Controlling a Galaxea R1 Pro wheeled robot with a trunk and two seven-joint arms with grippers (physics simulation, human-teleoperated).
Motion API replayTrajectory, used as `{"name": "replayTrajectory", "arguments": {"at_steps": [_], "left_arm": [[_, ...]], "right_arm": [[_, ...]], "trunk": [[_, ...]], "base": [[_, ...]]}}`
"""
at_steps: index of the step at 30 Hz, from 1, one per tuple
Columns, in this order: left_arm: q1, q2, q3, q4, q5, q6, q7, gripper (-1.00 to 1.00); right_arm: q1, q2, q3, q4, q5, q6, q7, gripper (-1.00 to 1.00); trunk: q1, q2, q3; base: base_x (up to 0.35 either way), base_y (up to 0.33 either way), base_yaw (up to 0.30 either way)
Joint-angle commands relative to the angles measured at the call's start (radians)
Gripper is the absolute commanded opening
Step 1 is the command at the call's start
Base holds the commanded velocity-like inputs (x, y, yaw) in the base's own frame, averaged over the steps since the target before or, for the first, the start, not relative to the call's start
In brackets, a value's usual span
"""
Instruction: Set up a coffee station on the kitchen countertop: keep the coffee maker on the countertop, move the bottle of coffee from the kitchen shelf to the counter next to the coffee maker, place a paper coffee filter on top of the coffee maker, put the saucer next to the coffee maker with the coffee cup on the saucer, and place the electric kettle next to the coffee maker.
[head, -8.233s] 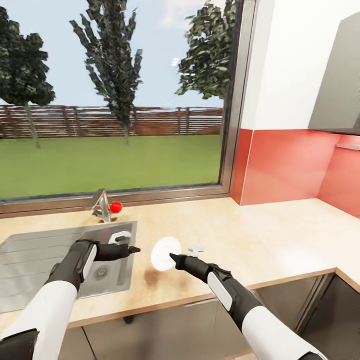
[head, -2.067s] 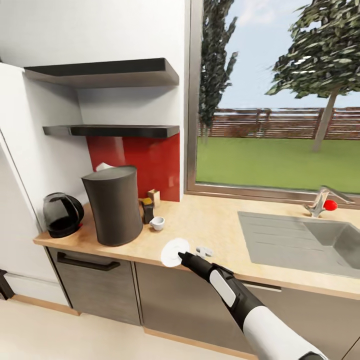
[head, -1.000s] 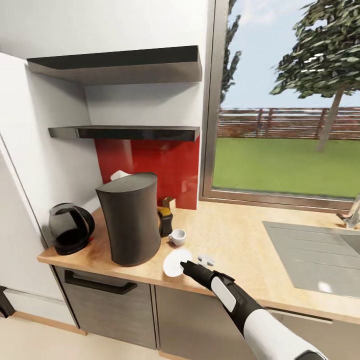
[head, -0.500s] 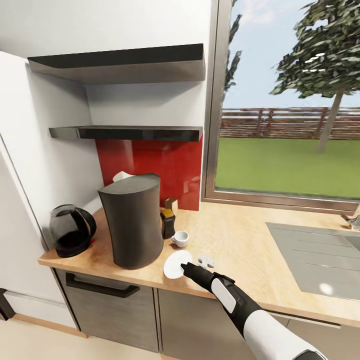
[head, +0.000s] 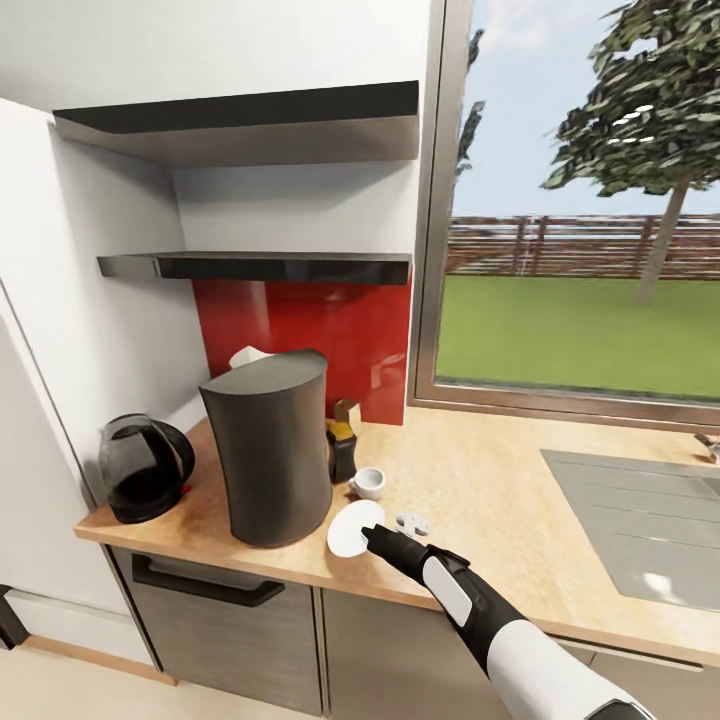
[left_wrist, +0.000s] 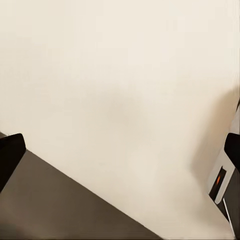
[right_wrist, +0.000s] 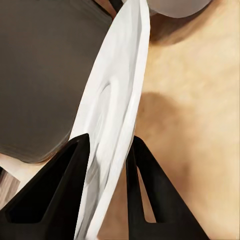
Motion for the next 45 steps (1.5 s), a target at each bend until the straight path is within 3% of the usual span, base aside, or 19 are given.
{"name": "replayTrajectory", "arguments": {"at_steps": [1,36,45], "left_arm": [[0.000,0.001,0.005,0.006,-0.010,0.005,-0.002,1.00],[0.000,0.000,0.003,0.017,-0.011,0.004,-0.002,1.00],[0.000,-0.004,0.002,0.023,-0.013,0.003,-0.002,1.00]], "right_arm": [[0.000,0.000,0.002,0.000,-0.006,0.003,0.000,-1.00],[0.000,0.009,-0.003,0.070,-0.007,0.001,-0.003,-1.00],[0.000,0.009,-0.002,0.077,-0.068,0.001,-0.003,-1.00]], "trunk": [[0.000,-0.001,0.000],[0.000,-0.001,0.000],[0.000,-0.001,0.000]], "base": [[0.006,0.005,0.000],[0.038,0.038,0.000],[0.060,0.000,0.000]]}}
